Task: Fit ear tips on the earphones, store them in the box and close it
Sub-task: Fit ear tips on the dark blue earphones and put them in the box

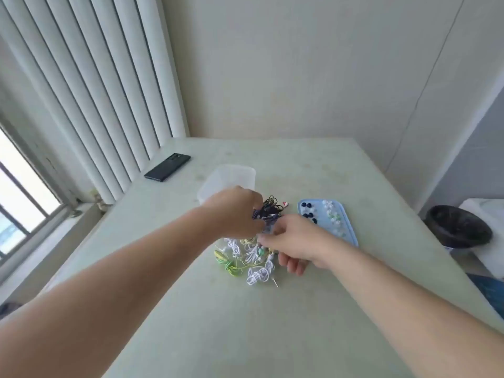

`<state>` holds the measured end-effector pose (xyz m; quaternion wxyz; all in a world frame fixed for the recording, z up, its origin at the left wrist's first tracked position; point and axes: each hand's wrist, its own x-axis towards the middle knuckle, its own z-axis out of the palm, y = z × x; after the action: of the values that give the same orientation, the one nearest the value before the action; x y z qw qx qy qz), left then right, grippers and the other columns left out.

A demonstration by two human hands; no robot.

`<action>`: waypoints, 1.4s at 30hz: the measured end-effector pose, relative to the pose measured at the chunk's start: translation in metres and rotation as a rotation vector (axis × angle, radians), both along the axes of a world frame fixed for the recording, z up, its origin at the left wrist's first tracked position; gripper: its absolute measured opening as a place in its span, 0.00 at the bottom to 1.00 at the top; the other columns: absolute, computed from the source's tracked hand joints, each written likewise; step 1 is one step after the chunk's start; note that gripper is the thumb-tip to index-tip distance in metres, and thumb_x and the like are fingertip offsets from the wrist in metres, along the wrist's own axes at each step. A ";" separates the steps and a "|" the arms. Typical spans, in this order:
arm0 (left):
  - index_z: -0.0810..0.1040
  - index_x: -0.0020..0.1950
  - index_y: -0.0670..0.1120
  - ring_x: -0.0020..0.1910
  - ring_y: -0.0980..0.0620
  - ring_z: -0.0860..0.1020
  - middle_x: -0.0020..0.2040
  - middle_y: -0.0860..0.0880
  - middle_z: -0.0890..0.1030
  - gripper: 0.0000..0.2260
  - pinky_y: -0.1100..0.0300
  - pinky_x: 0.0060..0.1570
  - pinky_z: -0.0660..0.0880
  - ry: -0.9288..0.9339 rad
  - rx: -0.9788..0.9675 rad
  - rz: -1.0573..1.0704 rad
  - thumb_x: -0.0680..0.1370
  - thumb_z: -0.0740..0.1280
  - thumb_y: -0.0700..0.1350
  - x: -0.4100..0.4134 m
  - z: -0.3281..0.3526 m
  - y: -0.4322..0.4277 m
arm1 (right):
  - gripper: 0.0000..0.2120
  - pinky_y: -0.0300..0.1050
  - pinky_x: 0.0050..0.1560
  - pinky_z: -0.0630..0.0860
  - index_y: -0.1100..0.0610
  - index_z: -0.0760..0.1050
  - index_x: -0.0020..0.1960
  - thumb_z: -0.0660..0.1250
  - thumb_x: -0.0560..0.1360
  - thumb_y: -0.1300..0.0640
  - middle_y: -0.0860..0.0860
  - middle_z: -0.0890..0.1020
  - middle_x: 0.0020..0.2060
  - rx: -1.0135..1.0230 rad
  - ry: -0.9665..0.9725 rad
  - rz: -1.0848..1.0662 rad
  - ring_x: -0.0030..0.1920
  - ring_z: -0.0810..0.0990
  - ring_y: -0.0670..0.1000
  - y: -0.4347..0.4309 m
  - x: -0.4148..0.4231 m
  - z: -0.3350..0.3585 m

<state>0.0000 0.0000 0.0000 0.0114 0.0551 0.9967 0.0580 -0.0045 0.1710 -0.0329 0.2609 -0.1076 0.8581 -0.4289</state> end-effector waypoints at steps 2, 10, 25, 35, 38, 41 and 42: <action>0.77 0.63 0.53 0.48 0.45 0.80 0.49 0.50 0.80 0.17 0.54 0.44 0.79 -0.017 -0.032 0.027 0.76 0.68 0.57 -0.001 -0.013 -0.003 | 0.13 0.45 0.27 0.74 0.56 0.71 0.49 0.70 0.78 0.48 0.55 0.81 0.30 0.004 -0.001 -0.021 0.25 0.78 0.55 -0.004 0.000 -0.009; 0.77 0.56 0.50 0.46 0.44 0.79 0.50 0.49 0.78 0.10 0.53 0.43 0.78 0.001 0.030 0.102 0.77 0.69 0.52 -0.036 -0.034 -0.006 | 0.10 0.57 0.39 0.84 0.49 0.74 0.41 0.71 0.69 0.45 0.48 0.85 0.35 0.049 0.282 -0.084 0.34 0.85 0.53 -0.013 -0.033 -0.035; 0.74 0.54 0.49 0.35 0.45 0.85 0.44 0.47 0.82 0.10 0.52 0.35 0.80 0.091 0.763 0.274 0.74 0.68 0.41 -0.041 0.016 -0.016 | 0.11 0.49 0.29 0.76 0.59 0.76 0.54 0.75 0.76 0.58 0.60 0.84 0.36 -0.465 -0.012 -0.228 0.28 0.78 0.57 -0.001 -0.046 0.002; 0.77 0.50 0.39 0.36 0.40 0.81 0.41 0.38 0.81 0.11 0.48 0.42 0.82 -0.261 1.463 0.092 0.70 0.64 0.31 -0.017 0.063 0.013 | 0.29 0.59 0.61 0.81 0.52 0.75 0.69 0.75 0.71 0.64 0.56 0.81 0.65 -0.880 -0.019 -0.140 0.60 0.84 0.59 0.022 -0.042 0.018; 0.75 0.56 0.39 0.36 0.40 0.81 0.42 0.37 0.82 0.18 0.48 0.40 0.82 -0.265 1.574 0.116 0.67 0.64 0.33 -0.012 0.037 0.025 | 0.18 0.53 0.47 0.83 0.62 0.76 0.65 0.70 0.76 0.70 0.62 0.85 0.54 -0.986 -0.059 -0.132 0.51 0.85 0.62 0.035 -0.039 0.015; 0.77 0.63 0.41 0.38 0.41 0.80 0.43 0.37 0.81 0.20 0.46 0.45 0.84 -0.267 1.628 0.164 0.71 0.66 0.32 -0.012 0.004 0.033 | 0.12 0.48 0.40 0.83 0.65 0.77 0.61 0.67 0.77 0.71 0.64 0.85 0.45 -0.918 -0.036 -0.225 0.40 0.85 0.59 0.044 -0.040 0.003; 0.78 0.61 0.40 0.39 0.41 0.79 0.44 0.37 0.81 0.18 0.43 0.49 0.84 -0.268 1.633 0.170 0.71 0.68 0.33 -0.013 -0.007 0.038 | 0.12 0.47 0.39 0.83 0.66 0.77 0.60 0.67 0.77 0.71 0.63 0.85 0.44 -0.913 -0.038 -0.264 0.38 0.85 0.58 0.046 -0.041 -0.002</action>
<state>-0.0133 0.0375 -0.0067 0.0821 -0.0367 0.6319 0.7698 -0.0459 0.2173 -0.0352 0.1458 -0.0933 0.5832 -0.7937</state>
